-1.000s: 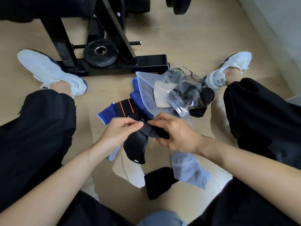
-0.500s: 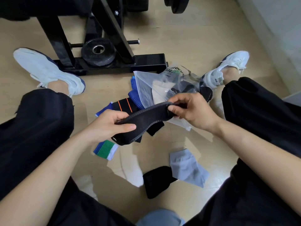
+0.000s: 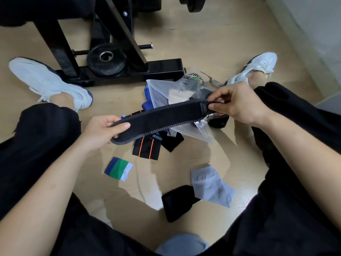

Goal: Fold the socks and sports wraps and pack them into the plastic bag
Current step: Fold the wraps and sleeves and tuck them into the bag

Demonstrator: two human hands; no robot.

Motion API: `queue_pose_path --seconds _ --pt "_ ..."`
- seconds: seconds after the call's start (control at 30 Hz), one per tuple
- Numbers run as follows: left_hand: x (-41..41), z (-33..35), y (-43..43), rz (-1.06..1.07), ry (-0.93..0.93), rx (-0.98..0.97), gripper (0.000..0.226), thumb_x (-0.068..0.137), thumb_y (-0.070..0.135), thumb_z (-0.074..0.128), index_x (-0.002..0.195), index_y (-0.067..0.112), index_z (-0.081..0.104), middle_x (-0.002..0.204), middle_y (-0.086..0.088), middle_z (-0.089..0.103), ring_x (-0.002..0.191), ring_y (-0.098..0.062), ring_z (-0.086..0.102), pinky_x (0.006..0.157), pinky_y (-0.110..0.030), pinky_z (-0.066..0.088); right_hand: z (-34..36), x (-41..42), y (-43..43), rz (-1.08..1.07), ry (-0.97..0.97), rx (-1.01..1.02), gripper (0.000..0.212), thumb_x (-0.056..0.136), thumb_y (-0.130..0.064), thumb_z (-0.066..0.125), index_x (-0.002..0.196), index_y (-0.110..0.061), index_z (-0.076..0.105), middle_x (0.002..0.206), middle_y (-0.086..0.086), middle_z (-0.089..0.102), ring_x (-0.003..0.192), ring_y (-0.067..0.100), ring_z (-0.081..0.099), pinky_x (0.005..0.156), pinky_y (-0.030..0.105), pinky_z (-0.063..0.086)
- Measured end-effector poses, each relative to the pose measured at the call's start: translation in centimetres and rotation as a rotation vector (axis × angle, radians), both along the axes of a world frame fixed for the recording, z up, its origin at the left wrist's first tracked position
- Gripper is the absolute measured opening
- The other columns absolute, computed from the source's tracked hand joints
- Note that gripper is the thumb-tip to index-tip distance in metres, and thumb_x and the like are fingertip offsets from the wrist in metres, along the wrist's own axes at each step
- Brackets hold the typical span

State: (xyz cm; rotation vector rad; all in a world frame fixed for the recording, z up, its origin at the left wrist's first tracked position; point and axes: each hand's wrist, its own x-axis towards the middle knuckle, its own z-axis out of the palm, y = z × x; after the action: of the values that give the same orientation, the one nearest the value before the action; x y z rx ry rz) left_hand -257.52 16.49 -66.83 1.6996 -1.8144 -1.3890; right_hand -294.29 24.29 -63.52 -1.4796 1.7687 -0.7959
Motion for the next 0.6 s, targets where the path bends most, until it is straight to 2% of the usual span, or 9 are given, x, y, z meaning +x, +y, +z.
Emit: queue_pose_path --seconds 0.07,0.17,0.23,0.3,0.37,0.47,0.6 --pt "0.2 0.1 -0.2 0.071 0.009 -0.033 0.015 0.092 0.025 0.073 0.084 0.012 0.073 0.066 -0.002 0.062 0.052 -0.001 0.053 0.049 -0.016 0.043 0.1 0.0 0.0 -0.072 -0.010 -0.015 0.006 0.082 -0.010 0.080 0.081 -0.009 0.074 0.067 0.010 0.069 0.059 0.024 0.064 0.069 0.053 0.061" --pt "0.4 0.3 -0.2 0.213 0.073 -0.090 0.011 0.091 0.026 0.074 0.084 0.018 0.073 0.071 0.002 0.069 0.061 -0.004 0.059 0.051 -0.017 0.046 0.1 0.4 0.1 -0.119 -0.091 -0.044 0.004 0.082 -0.006 0.079 0.083 -0.007 0.075 0.076 0.018 0.072 0.064 0.036 0.069 0.070 0.053 0.061" --pt "0.1 0.8 -0.1 0.352 0.147 -0.144 0.004 0.090 0.023 0.075 0.087 0.021 0.073 0.074 0.006 0.070 0.062 -0.002 0.062 0.049 -0.014 0.047 0.1 0.8 0.1 -0.127 -0.143 -0.076 0.009 0.084 0.001 0.074 0.089 -0.006 0.075 0.076 0.015 0.073 0.064 0.028 0.070 0.070 0.045 0.062" --pt "-0.3 1.6 0.3 0.437 0.212 -0.181 0.005 0.090 0.019 0.075 0.091 0.022 0.073 0.073 0.011 0.072 0.063 0.000 0.065 0.050 -0.012 0.048 -0.1 1.8 0.3 -0.137 -0.247 -0.093 0.012 0.084 0.007 0.071 0.092 -0.001 0.073 0.070 0.005 0.072 0.060 0.015 0.068 0.061 0.027 0.060" --pt "-1.1 2.5 1.0 0.433 0.256 -0.192 0.008 0.090 0.016 0.075 0.092 0.024 0.072 0.072 0.013 0.074 0.065 0.000 0.068 0.053 -0.014 0.051 -0.4 3.1 0.5 -0.145 -0.365 -0.088 0.013 0.084 0.010 0.070 0.095 0.006 0.071 0.071 0.003 0.072 0.062 0.014 0.069 0.061 0.019 0.057" --pt "-2.7 3.2 2.4 0.362 0.289 -0.154 0.008 0.091 0.016 0.073 0.097 0.022 0.072 0.079 0.010 0.077 0.067 -0.003 0.070 0.060 -0.019 0.057 -1.1 5.1 0.6 -0.140 -0.491 -0.089 0.014 0.083 0.009 0.071 0.097 0.007 0.071 0.085 0.021 0.073 0.073 0.024 0.071 0.069 0.028 0.061" --pt "-5.2 2.9 4.5 0.296 0.392 -0.042 0.012 0.091 0.005 0.070 0.095 0.017 0.070 0.077 0.007 0.077 0.066 -0.003 0.069 0.055 -0.018 0.054 -1.8 8.1 1.0 -0.121 -0.612 -0.082 0.018 0.083 0.012 0.069 0.097 0.002 0.072 0.083 0.012 0.072 0.075 0.018 0.069 0.070 0.026 0.061"
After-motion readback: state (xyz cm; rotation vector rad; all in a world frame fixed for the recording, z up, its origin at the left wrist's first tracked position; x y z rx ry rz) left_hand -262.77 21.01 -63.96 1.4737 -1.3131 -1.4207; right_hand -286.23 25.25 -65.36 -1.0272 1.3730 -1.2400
